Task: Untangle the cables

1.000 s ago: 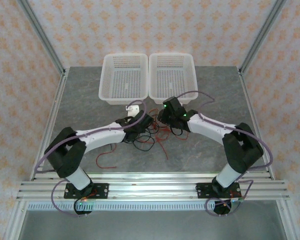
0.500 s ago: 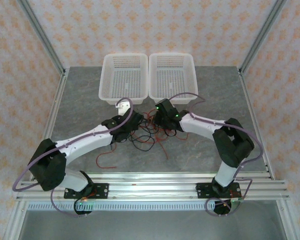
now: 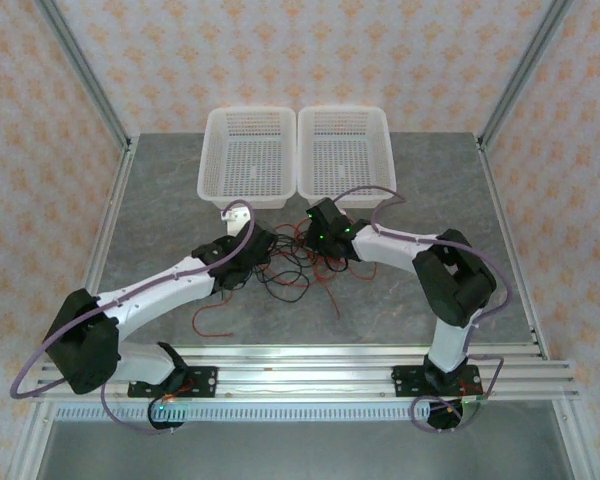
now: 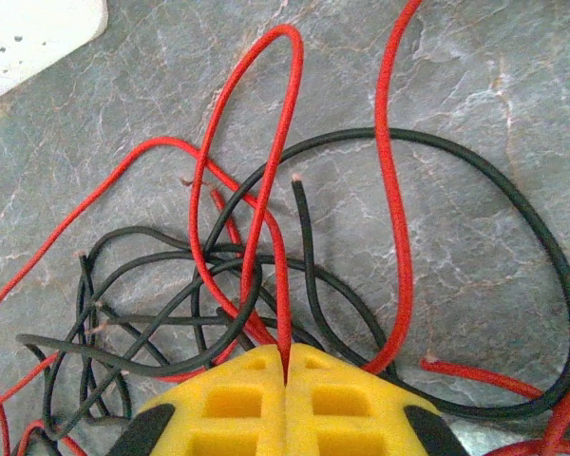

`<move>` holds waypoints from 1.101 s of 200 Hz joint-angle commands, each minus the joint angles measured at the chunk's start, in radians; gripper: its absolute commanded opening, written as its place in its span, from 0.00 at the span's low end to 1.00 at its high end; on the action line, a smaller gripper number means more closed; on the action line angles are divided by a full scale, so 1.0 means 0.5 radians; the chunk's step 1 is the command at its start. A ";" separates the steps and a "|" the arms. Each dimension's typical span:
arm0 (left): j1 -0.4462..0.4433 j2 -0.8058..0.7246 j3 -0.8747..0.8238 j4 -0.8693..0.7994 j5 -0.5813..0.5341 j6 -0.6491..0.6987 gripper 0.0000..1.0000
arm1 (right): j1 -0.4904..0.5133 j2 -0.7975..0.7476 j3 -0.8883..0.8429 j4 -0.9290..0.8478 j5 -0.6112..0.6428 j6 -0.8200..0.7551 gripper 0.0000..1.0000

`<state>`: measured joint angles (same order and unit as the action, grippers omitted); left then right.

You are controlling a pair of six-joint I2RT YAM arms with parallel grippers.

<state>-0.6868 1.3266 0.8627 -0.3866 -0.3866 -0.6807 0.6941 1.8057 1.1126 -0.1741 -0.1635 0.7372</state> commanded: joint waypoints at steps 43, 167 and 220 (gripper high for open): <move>0.013 -0.103 -0.080 0.041 0.033 0.011 0.47 | 0.011 -0.468 -0.062 0.069 0.167 -0.181 0.00; -0.024 -0.141 -0.136 0.457 0.226 0.227 0.46 | 0.003 -1.242 0.458 -0.127 0.242 -0.785 0.00; -0.128 -0.068 0.165 0.604 0.335 0.545 0.49 | -0.017 -1.231 0.752 -0.228 0.124 -0.882 0.00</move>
<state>-0.7319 1.2770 0.8570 -0.1684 -0.2535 -0.5144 0.6930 1.1976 1.4330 -0.2424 -0.0769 0.3447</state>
